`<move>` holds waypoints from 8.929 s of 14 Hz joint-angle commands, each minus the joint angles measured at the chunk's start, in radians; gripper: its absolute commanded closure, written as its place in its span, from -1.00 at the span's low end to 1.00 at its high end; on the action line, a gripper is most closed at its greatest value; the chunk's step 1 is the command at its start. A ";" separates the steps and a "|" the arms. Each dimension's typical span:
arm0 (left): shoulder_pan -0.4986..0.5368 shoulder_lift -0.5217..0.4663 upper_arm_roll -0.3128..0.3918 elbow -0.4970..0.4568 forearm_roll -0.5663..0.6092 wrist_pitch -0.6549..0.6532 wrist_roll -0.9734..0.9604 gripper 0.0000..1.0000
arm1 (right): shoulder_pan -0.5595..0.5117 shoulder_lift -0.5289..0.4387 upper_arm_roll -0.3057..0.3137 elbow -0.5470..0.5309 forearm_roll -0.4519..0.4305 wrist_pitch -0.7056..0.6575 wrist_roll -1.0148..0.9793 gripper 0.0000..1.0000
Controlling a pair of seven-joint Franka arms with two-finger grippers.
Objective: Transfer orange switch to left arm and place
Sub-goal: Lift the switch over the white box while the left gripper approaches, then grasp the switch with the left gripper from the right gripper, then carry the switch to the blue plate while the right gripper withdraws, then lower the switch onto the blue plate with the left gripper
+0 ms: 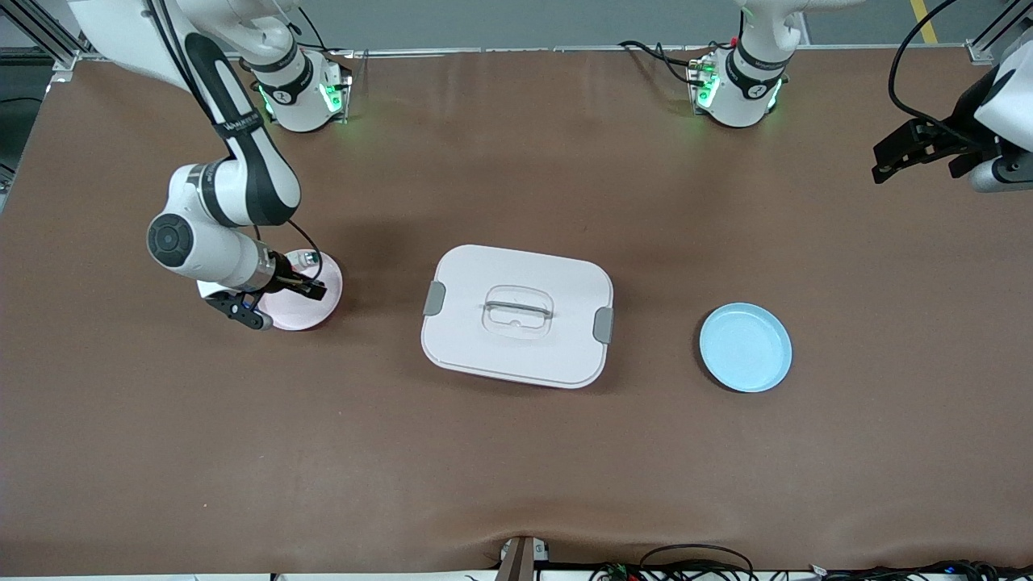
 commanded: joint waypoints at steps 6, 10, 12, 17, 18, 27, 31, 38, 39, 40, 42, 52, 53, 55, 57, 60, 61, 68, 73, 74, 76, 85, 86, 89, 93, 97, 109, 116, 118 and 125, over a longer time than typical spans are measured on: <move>0.007 -0.012 -0.025 -0.007 -0.016 -0.012 0.029 -1.00 | 0.129 -0.006 0.004 0.333 0.191 -0.266 0.414 1.00; 0.007 -0.015 -0.042 -0.005 -0.016 -0.029 0.027 -1.00 | 0.221 0.028 0.002 0.527 0.293 -0.321 0.700 1.00; 0.008 -0.021 -0.046 -0.002 -0.057 -0.024 0.067 -1.00 | 0.255 0.061 0.002 0.624 0.365 -0.327 0.880 1.00; 0.005 -0.012 -0.048 0.010 -0.230 0.034 0.067 -1.00 | 0.378 0.156 0.002 0.820 0.379 -0.315 1.194 1.00; 0.005 -0.006 -0.049 0.010 -0.282 0.054 0.067 -1.00 | 0.404 0.205 0.002 0.906 0.378 -0.315 1.269 1.00; -0.016 0.074 -0.111 0.010 -0.581 0.172 0.059 -1.00 | 0.496 0.357 0.005 1.117 0.378 -0.139 1.532 1.00; -0.033 0.134 -0.140 0.007 -0.642 0.287 0.073 -1.00 | 0.524 0.368 0.004 1.125 0.378 -0.075 1.566 1.00; -0.105 0.194 -0.172 0.010 -0.645 0.428 0.047 -1.00 | 0.531 0.387 0.007 1.163 0.378 -0.024 1.592 1.00; -0.108 0.197 -0.181 0.009 -0.652 0.444 0.047 -1.00 | 0.531 0.387 0.007 1.169 0.378 -0.024 1.592 1.00; -0.108 0.203 -0.181 0.009 -0.669 0.454 0.047 -1.00 | 0.531 0.385 0.007 1.169 0.378 -0.025 1.592 1.00; -0.108 0.211 -0.181 0.009 -0.680 0.459 0.050 -0.98 | 0.530 0.385 0.007 1.171 0.378 -0.028 1.592 1.00; -0.173 0.267 -0.183 0.010 -0.715 0.611 0.047 -0.76 | 0.545 0.385 0.007 1.192 0.378 0.054 1.612 1.00; -0.174 0.269 -0.183 0.010 -0.715 0.611 0.047 -0.56 | 0.545 0.385 0.007 1.192 0.378 0.058 1.612 1.00; -0.174 0.267 -0.183 0.010 -0.718 0.611 0.047 0.00 | 0.544 0.385 0.008 1.195 0.378 0.058 1.612 1.00; -0.182 0.264 -0.183 0.010 -0.729 0.608 0.045 0.65 | 0.545 0.385 0.010 1.195 0.378 0.056 1.612 1.00; -0.179 0.260 -0.183 0.010 -0.728 0.605 0.027 1.00 | 0.547 0.385 0.010 1.195 0.378 0.058 1.614 1.00; -0.177 0.260 -0.181 0.010 -0.726 0.600 0.026 1.00 | 0.547 0.387 0.010 1.195 0.378 0.058 1.614 1.00; -0.176 0.260 -0.181 0.009 -0.613 0.577 0.041 1.00 | 0.522 0.382 0.004 1.195 0.369 -0.054 1.557 -1.00; -0.170 0.266 -0.181 0.003 -0.492 0.563 0.048 1.00 | 0.450 0.354 0.004 1.205 0.369 -0.295 1.303 -1.00; -0.165 0.266 -0.181 -0.004 -0.466 0.559 0.074 1.00 | 0.440 0.350 0.004 1.203 0.367 -0.342 1.237 -1.00; -0.151 0.269 -0.175 -0.010 -0.412 0.506 0.151 1.00 | 0.409 0.335 -0.003 1.203 0.361 -0.445 1.119 -1.00; -0.021 0.266 -0.175 -0.148 -0.177 0.461 0.629 1.00 | 0.226 0.238 -0.006 1.202 0.085 -0.959 0.227 -1.00; -0.007 0.267 -0.175 -0.155 -0.144 0.461 0.675 1.00 | 0.200 0.230 -0.006 1.202 0.065 -0.988 0.150 -1.00; 0.014 0.269 -0.175 -0.204 -0.087 0.487 0.792 1.00 | 0.118 0.209 -0.006 1.202 0.007 -1.065 -0.085 -1.00; 0.046 0.269 -0.177 -0.299 -0.011 0.603 0.939 1.00 | 0.042 0.196 -0.004 1.200 -0.154 -1.171 -0.387 -1.00; 0.082 0.266 -0.177 -0.381 -0.011 0.700 1.114 1.00 | -0.070 0.195 -0.003 1.194 -0.150 -1.211 -0.463 -1.00; 0.169 0.407 -0.177 -0.424 -0.011 0.879 1.659 1.00 | -0.105 0.200 -0.003 1.096 -0.252 -1.211 -0.477 -1.00; 0.169 0.439 -0.175 -0.549 0.032 1.106 1.707 1.00 | -0.125 0.102 -0.003 0.954 -0.251 -1.034 -0.475 -1.00; 0.169 0.464 -0.174 -0.565 0.032 1.162 1.727 1.00 | -0.125 0.022 -0.003 0.825 -0.251 -0.929 -0.474 -1.00; 0.171 0.522 -0.172 -0.562 0.084 1.264 1.737 0.62 | -0.104 -0.057 0.005 0.743 -0.291 -0.832 -0.308 -1.00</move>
